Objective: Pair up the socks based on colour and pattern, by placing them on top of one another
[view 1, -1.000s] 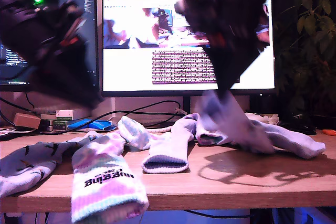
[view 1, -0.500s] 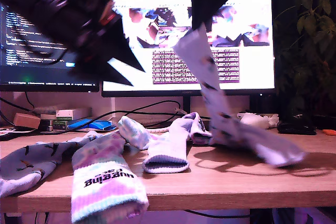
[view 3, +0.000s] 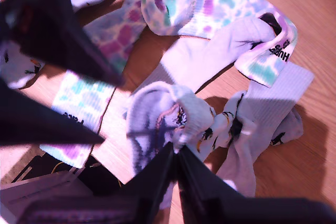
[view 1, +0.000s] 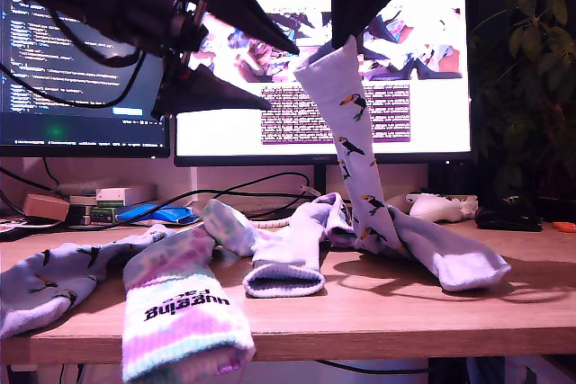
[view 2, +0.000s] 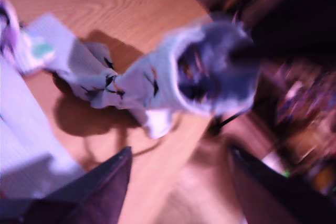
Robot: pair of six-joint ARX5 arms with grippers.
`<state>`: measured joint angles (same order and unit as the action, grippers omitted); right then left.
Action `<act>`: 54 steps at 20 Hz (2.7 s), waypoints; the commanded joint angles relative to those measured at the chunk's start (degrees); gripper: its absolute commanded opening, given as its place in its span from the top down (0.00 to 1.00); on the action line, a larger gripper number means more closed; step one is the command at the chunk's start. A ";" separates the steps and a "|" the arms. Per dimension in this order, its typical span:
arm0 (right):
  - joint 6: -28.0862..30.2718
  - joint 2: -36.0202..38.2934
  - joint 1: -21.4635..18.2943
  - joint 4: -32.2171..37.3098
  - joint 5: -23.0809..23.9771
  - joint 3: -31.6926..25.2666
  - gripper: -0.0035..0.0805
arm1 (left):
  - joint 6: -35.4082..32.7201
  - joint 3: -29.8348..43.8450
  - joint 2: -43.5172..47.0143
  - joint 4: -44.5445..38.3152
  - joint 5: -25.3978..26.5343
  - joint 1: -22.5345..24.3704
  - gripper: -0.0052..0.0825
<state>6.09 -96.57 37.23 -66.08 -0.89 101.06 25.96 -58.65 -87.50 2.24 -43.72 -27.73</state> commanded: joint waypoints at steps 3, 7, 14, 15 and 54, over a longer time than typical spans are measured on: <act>0.13 -0.09 0.24 -0.02 0.00 -0.09 0.97 | 5.68 0.13 -0.46 -2.36 0.63 -0.31 0.33; 0.15 -0.09 0.24 -0.09 -0.04 -0.09 0.97 | 6.71 0.11 -0.48 -2.97 7.15 -1.40 0.40; 0.24 -0.09 0.28 -0.24 -0.55 -0.09 0.97 | 7.06 0.11 -0.63 -4.15 10.38 -3.45 0.48; 0.22 -0.09 0.37 -0.33 -0.66 -0.09 0.97 | 7.06 0.13 -0.70 -4.04 10.71 -3.74 0.48; -0.35 31.91 -4.79 21.03 3.65 -23.87 0.97 | 0.59 -0.15 -0.87 -3.54 9.25 -4.63 0.97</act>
<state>6.04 -66.85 32.64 -47.68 2.55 81.01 26.85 -58.65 -87.50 -0.86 -34.37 -32.23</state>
